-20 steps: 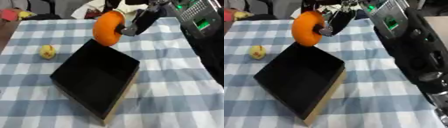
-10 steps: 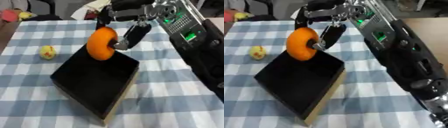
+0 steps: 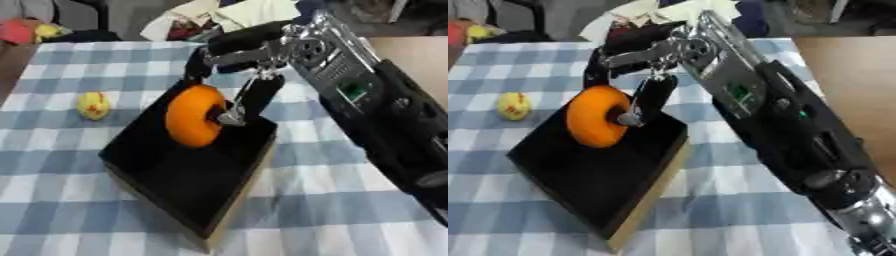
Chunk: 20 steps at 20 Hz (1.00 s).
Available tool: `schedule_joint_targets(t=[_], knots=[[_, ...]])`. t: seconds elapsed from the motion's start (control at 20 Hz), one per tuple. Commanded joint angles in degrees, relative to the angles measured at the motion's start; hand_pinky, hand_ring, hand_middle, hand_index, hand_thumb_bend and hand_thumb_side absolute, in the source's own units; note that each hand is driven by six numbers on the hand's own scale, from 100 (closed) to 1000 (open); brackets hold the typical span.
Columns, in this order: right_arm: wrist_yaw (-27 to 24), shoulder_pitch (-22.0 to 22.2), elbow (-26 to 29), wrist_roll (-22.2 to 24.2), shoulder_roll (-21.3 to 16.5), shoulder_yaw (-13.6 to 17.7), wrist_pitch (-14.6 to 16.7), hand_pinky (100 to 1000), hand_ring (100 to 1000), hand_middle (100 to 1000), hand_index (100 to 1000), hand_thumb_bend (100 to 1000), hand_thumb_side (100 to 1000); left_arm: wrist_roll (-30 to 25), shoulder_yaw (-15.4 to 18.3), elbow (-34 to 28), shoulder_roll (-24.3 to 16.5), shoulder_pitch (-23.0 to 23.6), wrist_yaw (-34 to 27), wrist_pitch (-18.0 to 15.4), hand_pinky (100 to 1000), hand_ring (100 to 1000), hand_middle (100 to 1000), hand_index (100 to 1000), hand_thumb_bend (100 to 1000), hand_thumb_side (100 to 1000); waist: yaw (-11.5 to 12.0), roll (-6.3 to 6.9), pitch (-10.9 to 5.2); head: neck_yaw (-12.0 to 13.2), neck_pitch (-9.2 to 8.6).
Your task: Pick up objects on the table and place them in the box.
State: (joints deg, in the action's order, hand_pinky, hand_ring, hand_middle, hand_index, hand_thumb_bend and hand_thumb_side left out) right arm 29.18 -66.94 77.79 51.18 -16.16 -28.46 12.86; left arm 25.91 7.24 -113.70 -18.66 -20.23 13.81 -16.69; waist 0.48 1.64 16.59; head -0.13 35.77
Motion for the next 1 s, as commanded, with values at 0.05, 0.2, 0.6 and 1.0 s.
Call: schedule_joint_targets(t=[0.05, 0.2, 0.6, 1.0], knots=[[1.4, -0.4, -0.5, 0.0, 0.4, 0.0, 1.1, 812, 787, 664, 749, 100, 196, -0.3, -0.1, -0.9, -1.2, -0.7, -0.1, 0.0, 454, 572, 525, 717, 106, 825, 0.2, 0.12, -1.27, -0.2, -0.04], [2.2, 0.3, -1.2, 0.4, 0.8, -0.8, 1.8, 812, 787, 664, 749, 100, 207, -0.3, -0.1, -0.9, -1.2, -0.7, -0.1, 0.1, 454, 572, 525, 717, 106, 826, 0.2, 0.12, -1.26, -0.3, -0.06], [4.1, 1.0, -3.1, 0.8, 2.3, -2.7, 4.9, 810, 792, 679, 755, 100, 216, -0.4, -0.1, -0.9, -1.1, -0.7, -0.1, 0.0, 454, 572, 525, 717, 106, 825, 0.3, 0.21, -1.27, -0.5, -0.12], [5.6, 1.3, -4.9, 0.8, 3.4, -4.3, 9.0, 819, 811, 709, 767, 100, 319, -0.5, -0.2, -0.9, -1.0, -0.9, -0.2, 0.1, 454, 572, 525, 716, 107, 825, 0.5, 0.14, -1.28, -0.5, 0.18]])
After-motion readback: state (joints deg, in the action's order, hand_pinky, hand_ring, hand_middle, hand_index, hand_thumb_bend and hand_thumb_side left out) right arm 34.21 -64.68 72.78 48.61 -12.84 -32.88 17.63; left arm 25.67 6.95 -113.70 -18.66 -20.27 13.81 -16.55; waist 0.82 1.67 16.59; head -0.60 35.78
